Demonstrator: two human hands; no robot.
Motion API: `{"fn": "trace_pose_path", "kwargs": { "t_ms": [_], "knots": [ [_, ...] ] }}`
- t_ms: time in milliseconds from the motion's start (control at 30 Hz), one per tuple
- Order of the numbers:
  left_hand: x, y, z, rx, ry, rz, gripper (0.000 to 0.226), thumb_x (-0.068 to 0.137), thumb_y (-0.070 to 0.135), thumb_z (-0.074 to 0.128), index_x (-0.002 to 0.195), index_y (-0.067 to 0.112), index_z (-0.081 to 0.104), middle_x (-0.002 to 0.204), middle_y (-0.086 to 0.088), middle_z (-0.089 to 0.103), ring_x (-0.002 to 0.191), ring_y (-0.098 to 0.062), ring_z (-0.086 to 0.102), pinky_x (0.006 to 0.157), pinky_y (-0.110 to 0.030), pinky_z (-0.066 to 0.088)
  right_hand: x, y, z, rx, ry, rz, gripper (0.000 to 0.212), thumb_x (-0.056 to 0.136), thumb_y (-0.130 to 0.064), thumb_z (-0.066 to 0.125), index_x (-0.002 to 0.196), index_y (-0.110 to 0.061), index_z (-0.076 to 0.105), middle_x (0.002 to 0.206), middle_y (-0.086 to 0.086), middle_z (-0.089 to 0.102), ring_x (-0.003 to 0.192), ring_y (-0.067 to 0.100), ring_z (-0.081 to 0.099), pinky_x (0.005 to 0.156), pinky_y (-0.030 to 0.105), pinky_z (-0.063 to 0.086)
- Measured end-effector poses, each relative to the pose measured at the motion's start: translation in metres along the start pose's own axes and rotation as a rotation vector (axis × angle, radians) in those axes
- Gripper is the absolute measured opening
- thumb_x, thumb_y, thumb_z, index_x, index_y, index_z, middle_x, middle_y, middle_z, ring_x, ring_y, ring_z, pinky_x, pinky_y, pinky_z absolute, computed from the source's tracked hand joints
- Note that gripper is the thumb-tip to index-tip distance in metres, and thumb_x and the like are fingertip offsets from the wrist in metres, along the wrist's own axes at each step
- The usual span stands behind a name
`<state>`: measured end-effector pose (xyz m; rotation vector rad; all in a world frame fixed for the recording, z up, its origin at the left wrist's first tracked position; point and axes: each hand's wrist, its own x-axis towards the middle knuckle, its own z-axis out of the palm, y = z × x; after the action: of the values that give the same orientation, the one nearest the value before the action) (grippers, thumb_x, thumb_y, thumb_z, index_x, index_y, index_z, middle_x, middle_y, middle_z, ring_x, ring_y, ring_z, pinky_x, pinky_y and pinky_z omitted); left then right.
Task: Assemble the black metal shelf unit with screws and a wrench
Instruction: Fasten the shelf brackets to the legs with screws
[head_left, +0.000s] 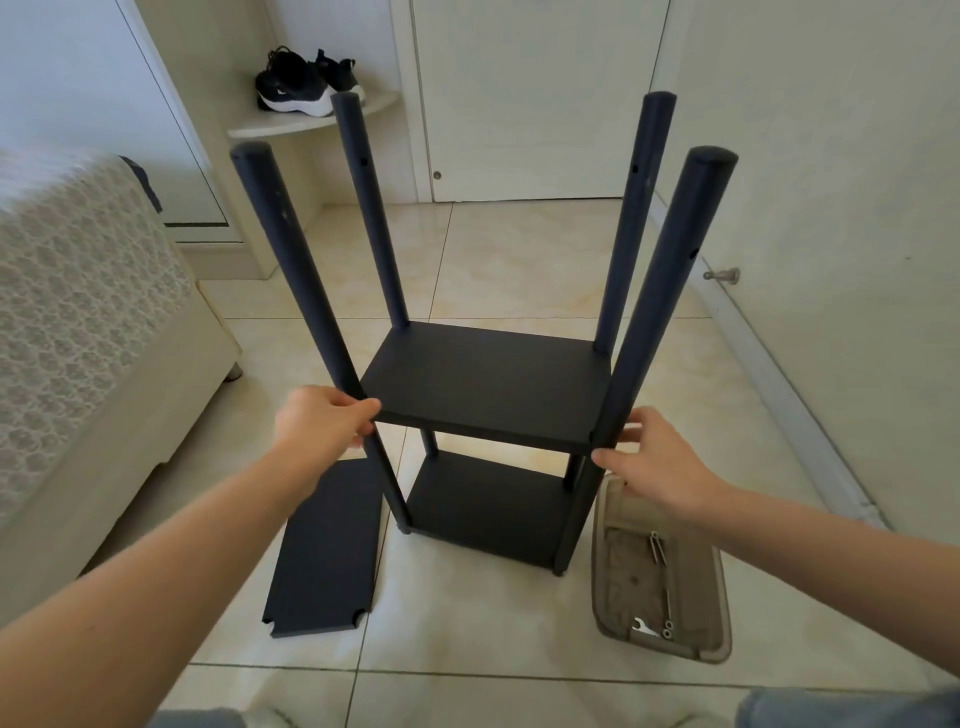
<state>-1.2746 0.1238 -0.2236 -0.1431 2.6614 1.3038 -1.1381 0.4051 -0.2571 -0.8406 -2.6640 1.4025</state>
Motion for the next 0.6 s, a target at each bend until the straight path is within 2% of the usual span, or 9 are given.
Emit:
{"fn": "trace_pose_path", "kwargs": {
  "t_ms": [67, 133, 200, 267, 333, 433, 533, 600],
  "knots": [
    [0.008, -0.005, -0.006, -0.005, 0.068, -0.008, 0.021, 0.093, 0.029, 0.070, 0.095, 0.010, 0.063, 0.087, -0.006, 0.069, 0.079, -0.019, 0.068, 0.068, -0.032, 0.056, -0.001, -0.008, -0.007, -0.054, 0.060, -0.079, 0.049, 0.093, -0.023, 0.067, 0.135, -0.018, 0.043, 0.121, -0.007, 0.052, 0.101, 0.014, 0.057, 0.088, 0.030, 0.051],
    [0.014, -0.005, -0.010, -0.051, 0.102, 0.016, 0.029, 0.091, 0.028, 0.074, 0.105, 0.013, 0.053, 0.095, -0.004, 0.065, 0.082, -0.021, 0.068, 0.071, -0.037, 0.059, -0.001, -0.014, -0.011, -0.103, 0.092, -0.153, 0.043, 0.093, -0.024, 0.066, 0.133, -0.018, 0.050, 0.118, -0.008, 0.055, 0.086, 0.005, 0.055, 0.080, 0.021, 0.045],
    [0.017, 0.000, -0.011, -0.080, 0.096, 0.098, 0.041, 0.090, 0.024, 0.075, 0.121, 0.020, 0.047, 0.109, 0.004, 0.061, 0.087, -0.019, 0.066, 0.075, -0.035, 0.057, -0.001, -0.017, -0.011, -0.131, 0.098, -0.177, 0.038, 0.093, -0.023, 0.066, 0.129, -0.016, 0.054, 0.118, -0.003, 0.061, 0.082, 0.005, 0.055, 0.078, 0.020, 0.045],
    [0.019, 0.003, -0.011, -0.077, 0.079, 0.176, 0.050, 0.091, 0.019, 0.073, 0.133, 0.020, 0.046, 0.119, 0.007, 0.057, 0.096, -0.020, 0.064, 0.084, -0.038, 0.056, -0.002, -0.018, -0.011, -0.136, 0.100, -0.179, 0.037, 0.094, -0.022, 0.065, 0.129, -0.015, 0.054, 0.120, 0.001, 0.062, 0.089, 0.011, 0.056, 0.082, 0.024, 0.049],
    [0.021, 0.004, -0.012, -0.093, 0.079, 0.206, 0.045, 0.093, 0.013, 0.071, 0.132, 0.018, 0.050, 0.121, 0.001, 0.062, 0.103, -0.024, 0.065, 0.089, -0.043, 0.057, -0.002, -0.020, -0.011, -0.121, 0.100, -0.175, 0.039, 0.094, -0.019, 0.064, 0.131, -0.015, 0.053, 0.124, 0.003, 0.062, 0.096, 0.015, 0.059, 0.089, 0.031, 0.052],
    [0.019, 0.003, -0.013, -0.069, 0.099, 0.227, 0.037, 0.094, 0.008, 0.067, 0.126, 0.017, 0.052, 0.119, -0.005, 0.066, 0.103, -0.027, 0.066, 0.087, -0.044, 0.058, 0.001, -0.021, -0.011, -0.110, 0.108, -0.172, 0.038, 0.095, -0.017, 0.063, 0.132, -0.014, 0.052, 0.127, 0.004, 0.061, 0.107, 0.023, 0.063, 0.093, 0.037, 0.053],
    [0.014, 0.001, -0.012, -0.042, 0.115, 0.244, 0.037, 0.094, 0.009, 0.068, 0.126, 0.016, 0.052, 0.116, -0.004, 0.066, 0.101, -0.025, 0.066, 0.088, -0.044, 0.058, 0.009, -0.021, -0.012, -0.121, 0.125, -0.178, 0.036, 0.096, -0.015, 0.061, 0.130, -0.013, 0.052, 0.125, 0.005, 0.062, 0.110, 0.026, 0.064, 0.094, 0.036, 0.051],
    [0.010, -0.001, -0.011, -0.035, 0.119, 0.261, 0.032, 0.093, 0.009, 0.069, 0.120, 0.019, 0.053, 0.112, -0.001, 0.066, 0.097, -0.022, 0.066, 0.088, -0.043, 0.057, 0.017, -0.020, -0.014, -0.134, 0.126, -0.180, 0.033, 0.096, -0.015, 0.061, 0.128, -0.012, 0.051, 0.122, 0.006, 0.064, 0.110, 0.027, 0.064, 0.089, 0.031, 0.050]
  ]
}}
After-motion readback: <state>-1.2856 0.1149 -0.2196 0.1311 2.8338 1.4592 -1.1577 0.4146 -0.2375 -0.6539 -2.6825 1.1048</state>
